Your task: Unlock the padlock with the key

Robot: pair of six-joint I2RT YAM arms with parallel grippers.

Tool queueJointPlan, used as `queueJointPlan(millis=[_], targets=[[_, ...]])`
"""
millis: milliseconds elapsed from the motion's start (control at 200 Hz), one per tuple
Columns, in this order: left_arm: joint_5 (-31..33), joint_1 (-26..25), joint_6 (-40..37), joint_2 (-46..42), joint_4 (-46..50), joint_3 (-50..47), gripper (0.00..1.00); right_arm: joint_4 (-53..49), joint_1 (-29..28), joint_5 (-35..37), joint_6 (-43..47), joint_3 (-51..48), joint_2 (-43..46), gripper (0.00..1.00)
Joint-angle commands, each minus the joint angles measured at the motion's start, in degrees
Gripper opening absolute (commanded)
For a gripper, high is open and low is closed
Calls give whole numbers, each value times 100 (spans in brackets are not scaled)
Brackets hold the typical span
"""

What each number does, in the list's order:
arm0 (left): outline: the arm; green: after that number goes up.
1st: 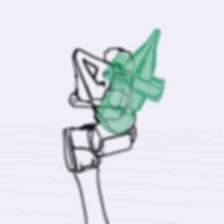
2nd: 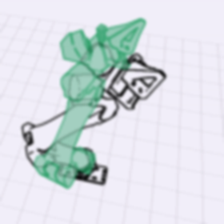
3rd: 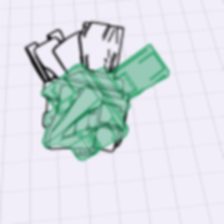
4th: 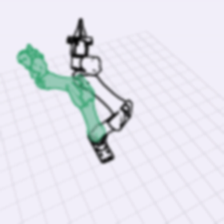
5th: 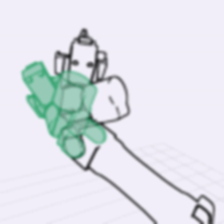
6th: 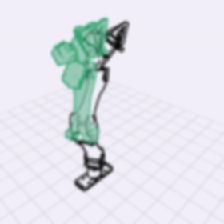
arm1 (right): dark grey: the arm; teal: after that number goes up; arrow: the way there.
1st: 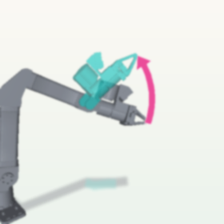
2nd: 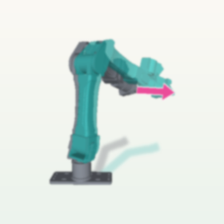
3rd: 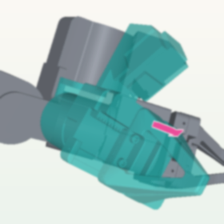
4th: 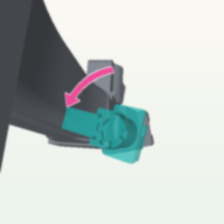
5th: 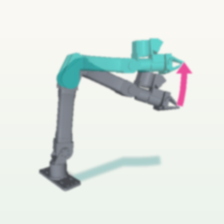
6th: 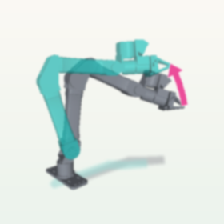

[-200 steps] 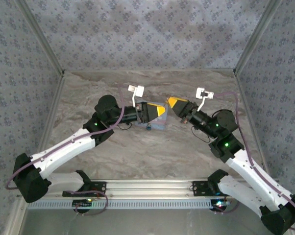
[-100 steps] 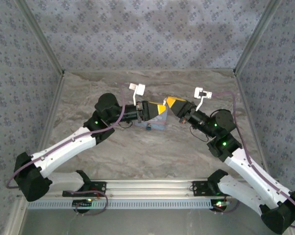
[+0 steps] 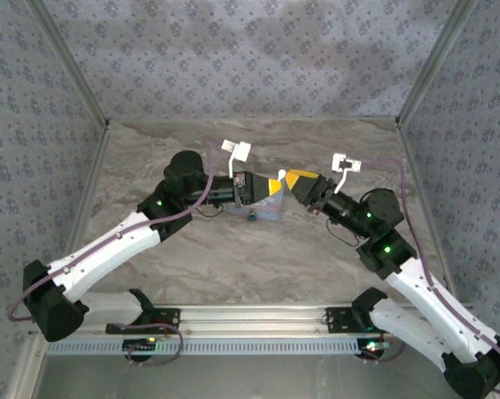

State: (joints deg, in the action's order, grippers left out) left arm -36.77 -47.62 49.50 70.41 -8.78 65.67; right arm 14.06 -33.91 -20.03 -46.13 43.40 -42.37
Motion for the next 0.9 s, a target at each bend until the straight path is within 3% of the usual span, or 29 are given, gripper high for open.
queueJointPlan(millis=[0,70,215,360,510,640,784,899], targets=[[-192,100,-684,111,1588,682,0,-1789,226,251,683,384,278,46],[-373,191,-949,310,2551,1009,0,-2581,460,200,964,582,300,54],[-677,246,-1441,819,4064,1525,0,-3307,1088,-495,1399,710,185,53],[-1056,231,-1826,1299,4870,1733,0,-3171,1840,-1819,1390,584,-46,48],[-1522,39,-2123,1418,4941,1734,0,-2339,2286,-3213,1058,189,-242,46],[-1887,-31,-2311,1314,4801,1754,0,-1690,2214,-4222,543,-9,-493,46],[-2017,-30,-2517,1326,4879,1911,0,-1453,1886,-4489,512,-163,-462,50],[-2148,-33,-2504,1327,4801,1923,0,-1458,1627,-4556,558,-143,-441,47]])
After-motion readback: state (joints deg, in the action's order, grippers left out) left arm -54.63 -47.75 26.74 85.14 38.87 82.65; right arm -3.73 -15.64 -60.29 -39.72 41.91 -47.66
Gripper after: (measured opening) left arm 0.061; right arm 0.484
